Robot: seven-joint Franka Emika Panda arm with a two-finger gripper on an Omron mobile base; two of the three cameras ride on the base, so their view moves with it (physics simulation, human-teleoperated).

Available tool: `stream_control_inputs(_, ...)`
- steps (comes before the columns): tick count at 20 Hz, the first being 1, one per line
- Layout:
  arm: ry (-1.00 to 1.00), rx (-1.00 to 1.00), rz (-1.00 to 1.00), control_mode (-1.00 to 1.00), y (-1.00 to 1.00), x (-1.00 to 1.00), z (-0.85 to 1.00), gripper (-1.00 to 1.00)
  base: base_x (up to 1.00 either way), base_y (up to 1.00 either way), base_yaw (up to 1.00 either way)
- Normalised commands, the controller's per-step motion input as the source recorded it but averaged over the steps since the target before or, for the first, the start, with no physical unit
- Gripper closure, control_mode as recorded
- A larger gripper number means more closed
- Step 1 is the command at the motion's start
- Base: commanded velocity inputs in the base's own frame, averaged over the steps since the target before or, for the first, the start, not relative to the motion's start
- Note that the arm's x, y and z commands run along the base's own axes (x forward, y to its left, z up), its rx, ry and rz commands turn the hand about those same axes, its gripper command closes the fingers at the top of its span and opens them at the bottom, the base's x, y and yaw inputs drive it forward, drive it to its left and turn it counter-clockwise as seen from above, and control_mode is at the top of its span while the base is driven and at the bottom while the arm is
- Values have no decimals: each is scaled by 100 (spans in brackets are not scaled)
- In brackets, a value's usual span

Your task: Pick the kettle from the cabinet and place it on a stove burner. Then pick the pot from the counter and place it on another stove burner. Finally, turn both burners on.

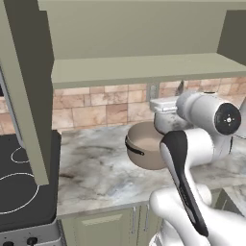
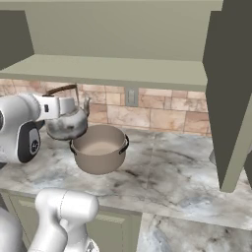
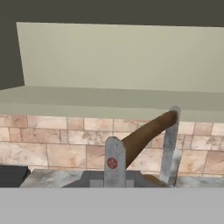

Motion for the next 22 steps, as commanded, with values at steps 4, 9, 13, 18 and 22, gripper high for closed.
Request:
stream_control_inputs(4,0,0,0,-100,0,0,-4,100,0,0,0)
stream_control_inputs(9,0,0,0,-100,0,0,0,100,0,0,0)
stream_control_inputs(13,0,0,0,100,0,-3,0,100,-20,0,0)
stream_control_inputs(18,0,0,0,100,0,0,0,100,-35,0,0)
stream_control_inputs(22,0,0,0,100,0,0,0,100,-39,0,0)
